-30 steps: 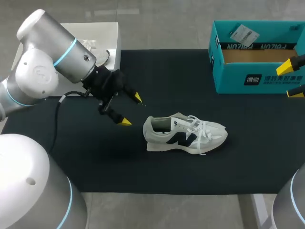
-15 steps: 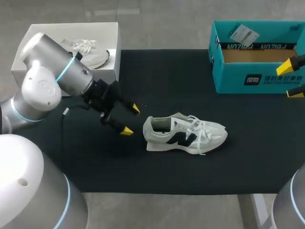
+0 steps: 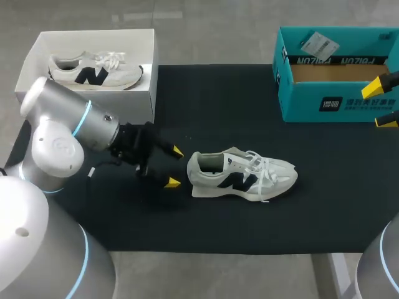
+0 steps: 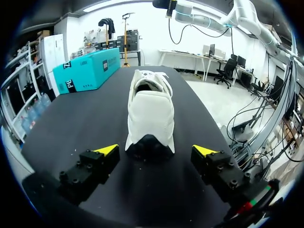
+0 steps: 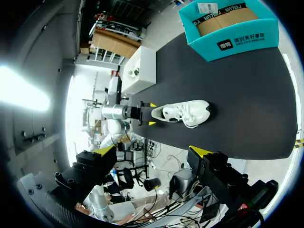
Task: Take the shoe out of the shoebox, open the shoe tongue, remove and reinsert the insole, then place the shoe into the shoebox
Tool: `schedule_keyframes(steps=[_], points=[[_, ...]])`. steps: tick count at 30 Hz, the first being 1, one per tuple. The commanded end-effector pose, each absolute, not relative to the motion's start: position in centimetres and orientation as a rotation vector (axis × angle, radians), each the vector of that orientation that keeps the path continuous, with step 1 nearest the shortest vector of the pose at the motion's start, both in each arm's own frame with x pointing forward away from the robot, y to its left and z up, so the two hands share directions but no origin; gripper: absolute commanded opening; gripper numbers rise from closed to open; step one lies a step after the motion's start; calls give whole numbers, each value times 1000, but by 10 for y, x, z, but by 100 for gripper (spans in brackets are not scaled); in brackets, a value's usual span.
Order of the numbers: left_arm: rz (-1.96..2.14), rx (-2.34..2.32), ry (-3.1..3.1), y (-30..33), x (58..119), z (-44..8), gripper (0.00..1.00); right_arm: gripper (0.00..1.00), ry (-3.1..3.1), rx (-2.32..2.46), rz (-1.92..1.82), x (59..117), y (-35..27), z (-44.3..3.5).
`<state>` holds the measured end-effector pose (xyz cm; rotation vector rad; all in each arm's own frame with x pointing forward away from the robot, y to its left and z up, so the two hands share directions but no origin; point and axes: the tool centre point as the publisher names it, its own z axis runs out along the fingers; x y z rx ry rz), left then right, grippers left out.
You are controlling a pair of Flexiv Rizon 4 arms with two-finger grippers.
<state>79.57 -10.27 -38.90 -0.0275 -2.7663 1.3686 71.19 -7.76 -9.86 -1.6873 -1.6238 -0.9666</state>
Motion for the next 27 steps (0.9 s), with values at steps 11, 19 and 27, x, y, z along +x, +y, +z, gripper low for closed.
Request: schedule_keyframes(steps=[11, 19, 27], points=[[1435, 2, -2753, -122, 802, -401, 100, 100, -1624, -1690, -965, 712, -77, -99], [1454, 5, -2709, -133, 800, -406, 100, 100, -1624, -1690, -965, 712, -77, -99], [1440, 8, -2694, -140, 793, -413, 100, 100, -1624, -1690, -965, 712, -77, -99]])
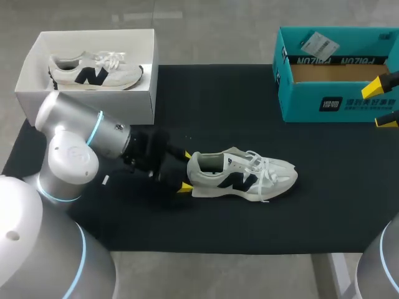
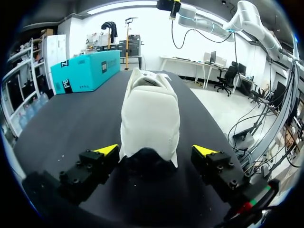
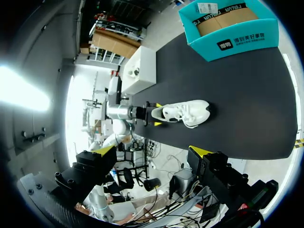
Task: Take the shoe out of the shoebox, open the shoe tongue, remove and reinsert the insole, then place the shoe into the shoebox
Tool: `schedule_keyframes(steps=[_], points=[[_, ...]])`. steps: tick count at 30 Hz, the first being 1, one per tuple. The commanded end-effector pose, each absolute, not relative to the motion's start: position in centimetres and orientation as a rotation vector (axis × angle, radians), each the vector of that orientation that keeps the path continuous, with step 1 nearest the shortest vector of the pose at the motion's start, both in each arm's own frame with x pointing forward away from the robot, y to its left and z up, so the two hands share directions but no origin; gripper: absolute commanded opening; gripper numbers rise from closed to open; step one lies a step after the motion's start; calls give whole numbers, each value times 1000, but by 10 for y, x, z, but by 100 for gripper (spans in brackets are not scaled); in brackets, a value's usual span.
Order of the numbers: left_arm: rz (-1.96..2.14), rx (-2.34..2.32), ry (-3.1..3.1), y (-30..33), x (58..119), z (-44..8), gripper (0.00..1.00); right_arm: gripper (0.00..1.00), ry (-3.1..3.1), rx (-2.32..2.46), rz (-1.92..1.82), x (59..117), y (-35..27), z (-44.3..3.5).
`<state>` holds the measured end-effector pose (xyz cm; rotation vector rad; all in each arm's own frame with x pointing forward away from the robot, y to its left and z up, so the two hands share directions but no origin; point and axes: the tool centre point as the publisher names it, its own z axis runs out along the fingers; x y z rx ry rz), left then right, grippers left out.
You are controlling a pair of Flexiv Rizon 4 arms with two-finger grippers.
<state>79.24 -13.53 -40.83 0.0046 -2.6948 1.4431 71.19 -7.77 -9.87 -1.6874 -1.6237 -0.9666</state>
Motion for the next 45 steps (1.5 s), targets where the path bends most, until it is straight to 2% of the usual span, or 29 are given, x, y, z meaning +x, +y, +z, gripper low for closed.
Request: schedule_keyframes(steps=[1, 29, 31, 32, 35, 36, 37, 45], points=[[1439, 10, -2694, -140, 793, -414, 100, 100, -1624, -1690, -965, 712, -77, -99], [1385, 18, -2719, -163, 793, -434, 100, 100, -1624, -1690, -965, 712, -77, -99], [1379, 18, -2725, -163, 794, -436, 77, 100, -1624, -1690, -965, 712, -77, -99], [1363, 11, -2734, -163, 794, -437, 48, 100, -1624, -1690, -965, 712, -77, -99], [1354, 2, -2746, -164, 795, -437, 28, 100, -1624, -1690, -965, 712, -77, -99], [1348, 1, -2753, -164, 796, -437, 3, 100, -1624, -1690, -965, 712, -77, -99], [1349, -1, -2755, -164, 796, -436, 0, 100, -1624, -1690, -965, 712, -77, -99], [1319, -34, -2789, -160, 798, -434, 0, 100, -1624, -1690, -965, 712, -77, -99]])
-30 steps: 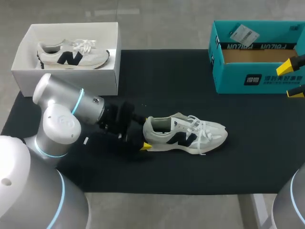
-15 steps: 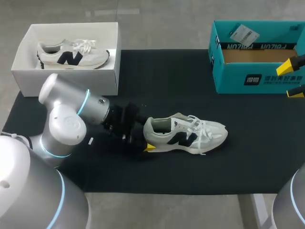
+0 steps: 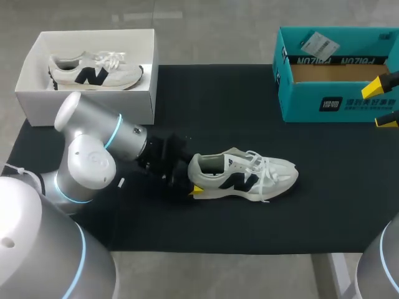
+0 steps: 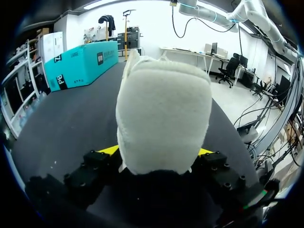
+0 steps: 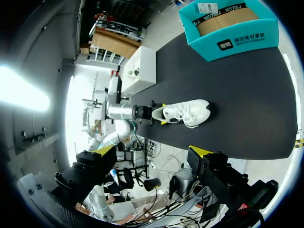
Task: Take the shoe out of the shoebox, open the shoe tongue, remove and reinsert the insole, then place the shoe into the shoebox
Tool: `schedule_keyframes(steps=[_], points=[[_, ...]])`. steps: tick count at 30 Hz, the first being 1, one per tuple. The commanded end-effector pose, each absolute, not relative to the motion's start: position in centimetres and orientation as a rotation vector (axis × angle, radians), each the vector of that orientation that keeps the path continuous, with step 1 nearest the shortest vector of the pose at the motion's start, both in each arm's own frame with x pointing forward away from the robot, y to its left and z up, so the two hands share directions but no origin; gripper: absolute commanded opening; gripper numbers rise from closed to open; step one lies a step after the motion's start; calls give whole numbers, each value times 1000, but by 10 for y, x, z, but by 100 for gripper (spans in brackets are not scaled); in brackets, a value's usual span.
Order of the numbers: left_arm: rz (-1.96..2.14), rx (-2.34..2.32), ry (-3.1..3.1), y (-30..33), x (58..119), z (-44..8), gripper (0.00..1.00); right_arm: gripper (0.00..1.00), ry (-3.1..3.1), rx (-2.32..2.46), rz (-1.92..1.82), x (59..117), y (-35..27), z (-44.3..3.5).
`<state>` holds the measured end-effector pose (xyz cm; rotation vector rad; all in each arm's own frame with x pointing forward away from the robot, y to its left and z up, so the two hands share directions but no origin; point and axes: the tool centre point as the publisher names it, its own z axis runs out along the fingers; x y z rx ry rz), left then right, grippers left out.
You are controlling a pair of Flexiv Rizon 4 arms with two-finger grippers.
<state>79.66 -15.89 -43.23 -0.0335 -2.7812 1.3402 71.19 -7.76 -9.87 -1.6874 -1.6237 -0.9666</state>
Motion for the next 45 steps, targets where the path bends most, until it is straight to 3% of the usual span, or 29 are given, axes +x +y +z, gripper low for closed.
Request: schedule_keyframes(steps=[1, 23, 31, 45], points=[[1320, -36, -2787, -159, 799, -434, 0, 100, -1624, -1690, -965, 712, -77, -99], [1329, -78, -2738, -159, 800, -434, 0, 100, -1624, -1690, -965, 712, -77, -99], [1329, -78, -2738, -159, 800, -434, 0, 100, -1631, -2051, -492, 759, 8, -96], [1329, -78, -2738, -159, 800, -434, 0, 100, -1670, -2346, -223, 765, 103, -117]])
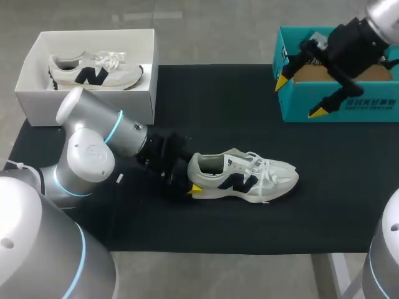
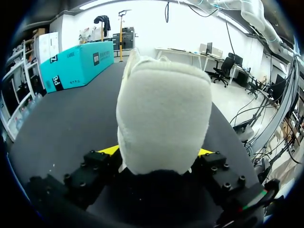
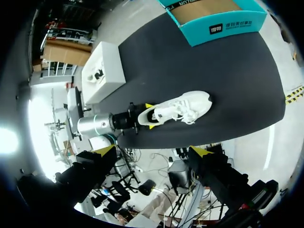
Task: Take the shoe out of the shoebox, open the shoe tongue, remove and reinsert the insole, then place the shoe into the shoebox
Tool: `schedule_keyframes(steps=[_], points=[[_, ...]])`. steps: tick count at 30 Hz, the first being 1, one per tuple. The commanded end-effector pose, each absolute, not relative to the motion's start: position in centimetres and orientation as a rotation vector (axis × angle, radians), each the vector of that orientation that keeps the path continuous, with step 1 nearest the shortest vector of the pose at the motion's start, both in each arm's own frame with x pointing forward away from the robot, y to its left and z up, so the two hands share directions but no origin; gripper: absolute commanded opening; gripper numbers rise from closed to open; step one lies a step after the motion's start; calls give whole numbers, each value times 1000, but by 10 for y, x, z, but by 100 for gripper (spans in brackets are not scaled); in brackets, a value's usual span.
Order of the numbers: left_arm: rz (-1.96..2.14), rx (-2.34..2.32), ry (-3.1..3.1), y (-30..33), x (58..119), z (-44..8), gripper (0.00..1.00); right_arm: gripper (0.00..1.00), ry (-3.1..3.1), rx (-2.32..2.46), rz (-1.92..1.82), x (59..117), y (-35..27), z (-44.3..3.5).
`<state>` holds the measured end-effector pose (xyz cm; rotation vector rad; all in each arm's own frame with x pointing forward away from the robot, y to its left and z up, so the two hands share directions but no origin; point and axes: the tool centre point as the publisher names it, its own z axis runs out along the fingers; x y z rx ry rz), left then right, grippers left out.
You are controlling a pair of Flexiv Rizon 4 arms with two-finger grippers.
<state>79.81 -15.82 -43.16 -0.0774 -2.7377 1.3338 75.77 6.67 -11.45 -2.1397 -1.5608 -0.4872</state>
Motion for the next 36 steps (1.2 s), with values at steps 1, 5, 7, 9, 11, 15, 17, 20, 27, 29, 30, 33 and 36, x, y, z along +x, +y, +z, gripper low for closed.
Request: schedule_keyframes(steps=[1, 5, 7, 9, 11, 15, 17, 20, 27, 29, 30, 33, 36], points=[[1329, -78, -2738, -159, 800, -434, 0, 100, -1678, -2341, -227, 765, 106, -120], [1329, -78, -2738, -159, 800, -434, 0, 100, -1731, -2344, -215, 764, 114, -131], [1329, -78, -2738, -159, 800, -434, 0, 100, -1753, -2337, -199, 764, 118, -137], [1329, -78, -2738, -159, 800, -434, 0, 100, -1730, -2374, -167, 765, 119, -142], [1329, -78, -2738, -159, 800, -434, 0, 100, -1724, -2360, -122, 765, 120, -145], [1329, -78, -2738, -159, 800, -434, 0, 100, -1724, -2360, -122, 765, 120, -145], [1329, -78, -2738, -159, 800, -434, 0, 100, -1724, -2360, -122, 765, 120, -145], [1329, -78, -2738, -159, 800, -434, 0, 100, -1724, -2360, -122, 765, 120, -145], [1329, -78, -2738, -159, 800, -434, 0, 100, -1898, -2407, 9, 779, 148, -164], [1329, -78, -2738, -159, 800, -434, 0, 100, -2023, -2428, 4, 781, 159, -177], [1329, -78, -2738, -159, 800, -434, 0, 100, -2162, -2476, 33, 781, 166, -182], [1329, -78, -2738, -159, 800, -434, 0, 100, -2227, -2434, 106, 790, 170, -205], [1329, -78, -2738, -159, 800, -434, 0, 100, -2244, -2398, 139, 797, 172, -223]])
